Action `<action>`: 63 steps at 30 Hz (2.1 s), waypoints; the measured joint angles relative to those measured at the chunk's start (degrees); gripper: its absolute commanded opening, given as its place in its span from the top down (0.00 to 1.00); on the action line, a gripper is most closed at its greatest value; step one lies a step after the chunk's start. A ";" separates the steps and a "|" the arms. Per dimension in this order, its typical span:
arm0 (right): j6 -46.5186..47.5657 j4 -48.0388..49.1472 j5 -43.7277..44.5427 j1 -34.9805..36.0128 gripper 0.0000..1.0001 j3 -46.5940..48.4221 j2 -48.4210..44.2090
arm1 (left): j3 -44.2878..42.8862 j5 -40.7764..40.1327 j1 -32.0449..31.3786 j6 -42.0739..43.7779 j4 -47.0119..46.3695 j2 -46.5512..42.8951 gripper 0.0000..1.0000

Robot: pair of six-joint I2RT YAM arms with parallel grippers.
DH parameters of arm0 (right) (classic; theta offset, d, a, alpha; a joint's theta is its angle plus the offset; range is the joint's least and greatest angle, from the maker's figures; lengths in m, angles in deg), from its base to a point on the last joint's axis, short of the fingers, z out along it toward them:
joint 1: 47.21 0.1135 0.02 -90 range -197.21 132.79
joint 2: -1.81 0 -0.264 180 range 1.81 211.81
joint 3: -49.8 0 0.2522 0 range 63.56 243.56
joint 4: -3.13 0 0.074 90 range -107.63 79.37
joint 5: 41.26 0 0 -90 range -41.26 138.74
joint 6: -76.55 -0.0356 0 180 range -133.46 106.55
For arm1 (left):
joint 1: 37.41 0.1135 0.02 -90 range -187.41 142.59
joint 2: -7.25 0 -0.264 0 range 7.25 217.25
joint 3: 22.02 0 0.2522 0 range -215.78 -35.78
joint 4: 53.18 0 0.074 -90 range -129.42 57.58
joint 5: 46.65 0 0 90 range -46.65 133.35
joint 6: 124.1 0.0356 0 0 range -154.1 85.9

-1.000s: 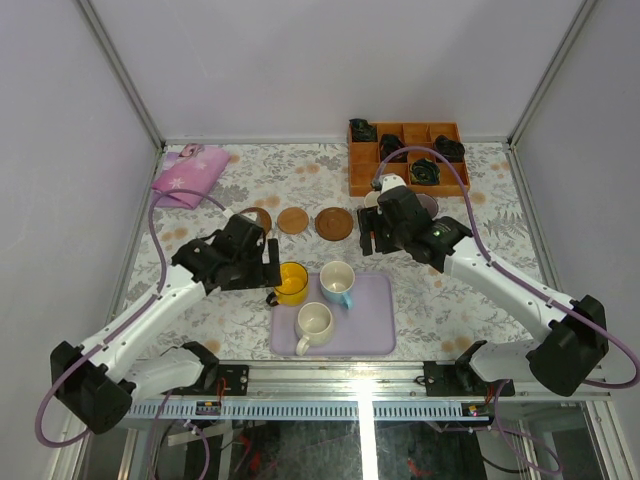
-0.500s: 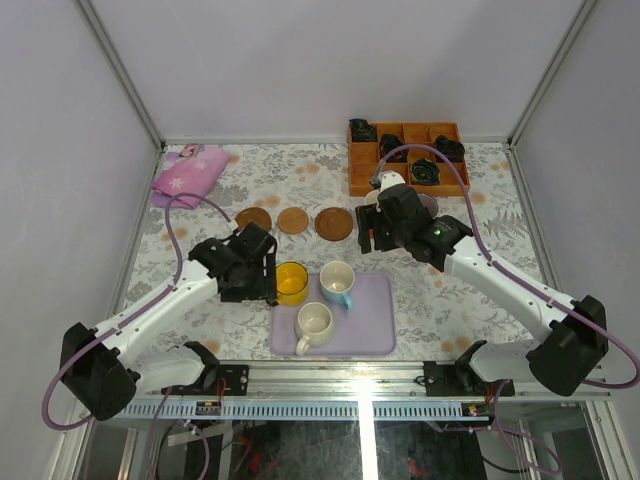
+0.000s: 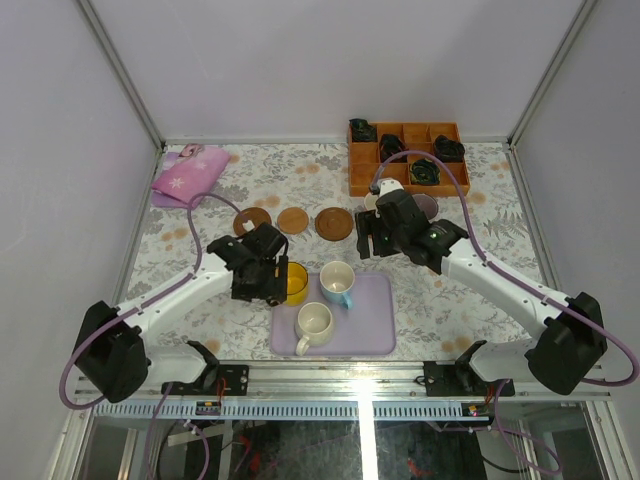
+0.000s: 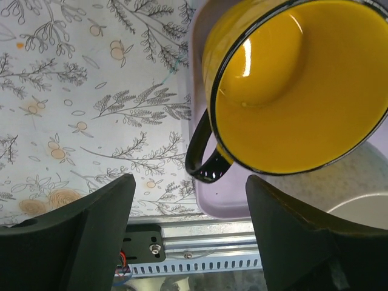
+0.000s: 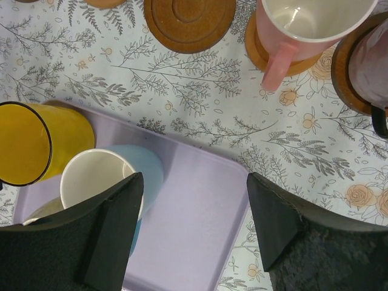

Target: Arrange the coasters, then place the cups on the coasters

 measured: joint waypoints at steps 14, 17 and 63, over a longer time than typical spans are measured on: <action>-1.36 1.53 -0.22 0.00 0.21 -1.97 0.22 | -2.58 1.62 -0.17 3.89 -1.27 7.15 0.29; -1.36 1.77 -0.24 0.00 0.21 -1.97 0.46 | -2.89 2.82 -0.24 4.92 -2.62 7.26 0.37; -2.89 2.19 10.23 0.02 0.28 -3.23 -5.53 | -12.94 -11.02 -2.71 9.51 -22.21 13.88 1.00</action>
